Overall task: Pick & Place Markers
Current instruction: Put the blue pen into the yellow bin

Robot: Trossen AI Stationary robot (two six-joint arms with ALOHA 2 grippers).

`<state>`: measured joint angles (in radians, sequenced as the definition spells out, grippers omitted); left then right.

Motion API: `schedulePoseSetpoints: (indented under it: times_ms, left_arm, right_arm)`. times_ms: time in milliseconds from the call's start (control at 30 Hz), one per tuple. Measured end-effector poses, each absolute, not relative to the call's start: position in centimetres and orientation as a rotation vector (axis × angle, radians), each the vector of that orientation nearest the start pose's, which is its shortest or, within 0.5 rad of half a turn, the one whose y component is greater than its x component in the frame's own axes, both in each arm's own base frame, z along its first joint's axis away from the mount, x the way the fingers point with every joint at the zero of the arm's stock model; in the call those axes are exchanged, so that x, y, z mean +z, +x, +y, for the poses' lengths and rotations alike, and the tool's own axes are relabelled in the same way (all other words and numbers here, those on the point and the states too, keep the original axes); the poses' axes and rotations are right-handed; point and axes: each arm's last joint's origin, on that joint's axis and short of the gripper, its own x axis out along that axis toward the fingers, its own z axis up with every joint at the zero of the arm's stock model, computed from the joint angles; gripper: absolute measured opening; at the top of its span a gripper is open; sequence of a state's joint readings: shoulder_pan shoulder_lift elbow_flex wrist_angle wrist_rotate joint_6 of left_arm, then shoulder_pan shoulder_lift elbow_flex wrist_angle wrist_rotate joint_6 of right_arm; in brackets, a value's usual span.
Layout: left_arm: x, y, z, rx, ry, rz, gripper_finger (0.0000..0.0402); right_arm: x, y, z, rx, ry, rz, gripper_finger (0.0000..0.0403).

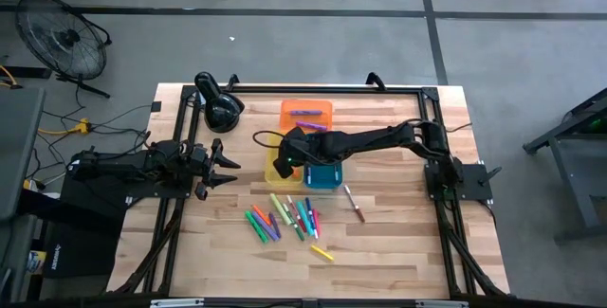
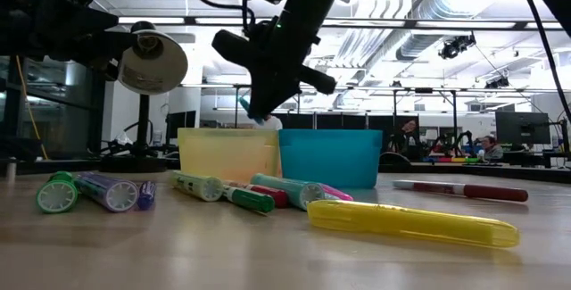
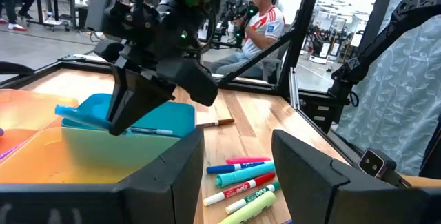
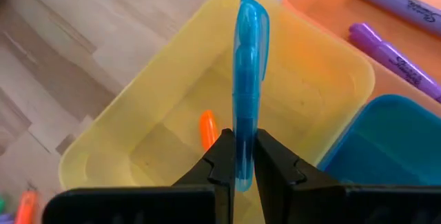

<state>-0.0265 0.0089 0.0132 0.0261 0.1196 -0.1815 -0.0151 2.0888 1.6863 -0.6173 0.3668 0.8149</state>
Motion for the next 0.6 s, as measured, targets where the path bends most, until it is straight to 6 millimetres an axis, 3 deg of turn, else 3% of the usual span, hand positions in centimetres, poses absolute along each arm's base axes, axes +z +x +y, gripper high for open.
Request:
schedulePoseSetpoints:
  times_ms: [400, 600]
  left_arm:
    - [16.98, 9.71, -0.60, -0.148, -0.180, -0.017, 0.0170]
    - [16.98, 9.71, -0.60, -0.148, -0.180, -0.017, 0.0170]
  right_arm:
    - [20.88, 44.47, -2.36, -0.765, 0.580, 0.837, 0.0040]
    - [20.88, 44.57, -1.76, -0.715, 0.606, 0.856, 0.0049]
